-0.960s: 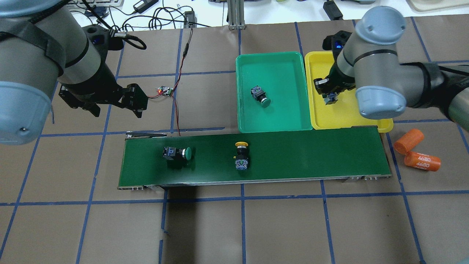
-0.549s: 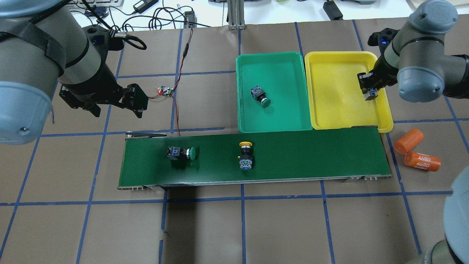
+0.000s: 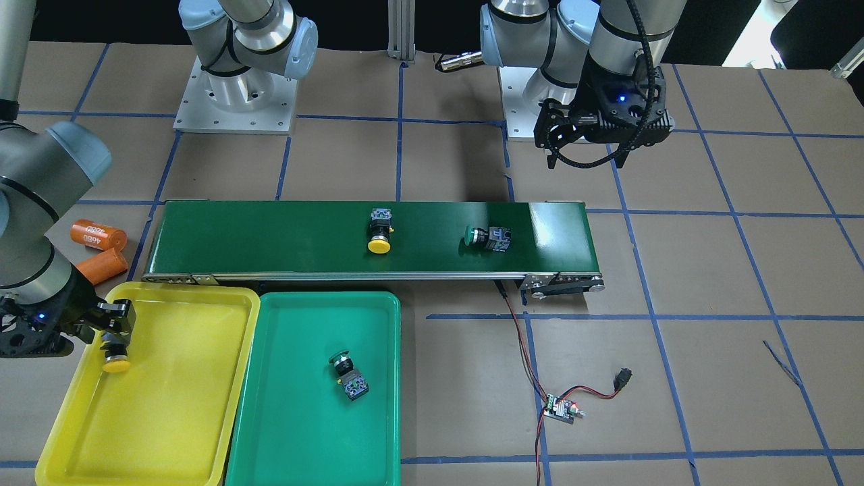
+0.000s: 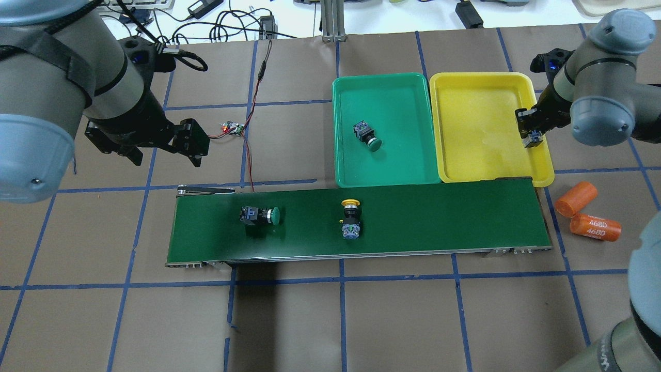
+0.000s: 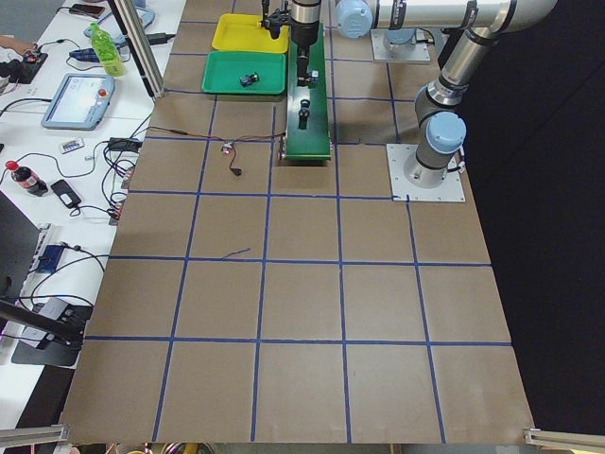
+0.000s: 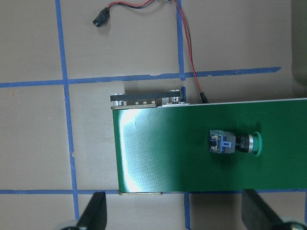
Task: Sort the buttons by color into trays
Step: 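Carry the yellow switch into the yellow tray with the right gripper and release, then reach the right gripper to the second yellow switch on the belt and grasp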
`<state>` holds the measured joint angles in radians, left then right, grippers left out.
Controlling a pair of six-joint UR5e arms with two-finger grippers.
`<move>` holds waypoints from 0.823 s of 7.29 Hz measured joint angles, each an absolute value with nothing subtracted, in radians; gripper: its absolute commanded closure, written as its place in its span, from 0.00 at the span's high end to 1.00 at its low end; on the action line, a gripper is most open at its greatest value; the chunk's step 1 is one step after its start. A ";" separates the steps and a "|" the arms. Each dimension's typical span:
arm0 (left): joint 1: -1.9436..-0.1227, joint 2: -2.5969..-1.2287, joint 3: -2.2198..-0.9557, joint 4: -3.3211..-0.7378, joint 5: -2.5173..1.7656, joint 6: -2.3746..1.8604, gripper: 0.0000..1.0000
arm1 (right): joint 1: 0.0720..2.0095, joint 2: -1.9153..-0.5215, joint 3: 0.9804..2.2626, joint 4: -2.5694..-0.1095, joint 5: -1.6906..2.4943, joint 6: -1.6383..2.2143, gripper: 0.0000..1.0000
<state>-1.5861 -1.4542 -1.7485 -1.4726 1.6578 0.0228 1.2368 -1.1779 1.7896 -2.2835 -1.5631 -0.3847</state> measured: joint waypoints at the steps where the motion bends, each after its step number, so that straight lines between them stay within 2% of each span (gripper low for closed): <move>1: -1.586 -1.454 -1.748 -1.473 1.660 0.023 1.00 | 1.238 -1.182 1.790 -2.284 -1.564 -0.388 1.00; 3: -1.586 -1.453 -1.748 -1.483 1.666 0.022 1.00 | 1.245 -1.228 1.792 -2.249 -1.562 -0.387 1.00; 6: -1.586 -1.451 -1.748 -1.484 1.660 0.012 1.00 | 1.331 -1.375 1.811 -2.048 -1.555 -0.352 1.00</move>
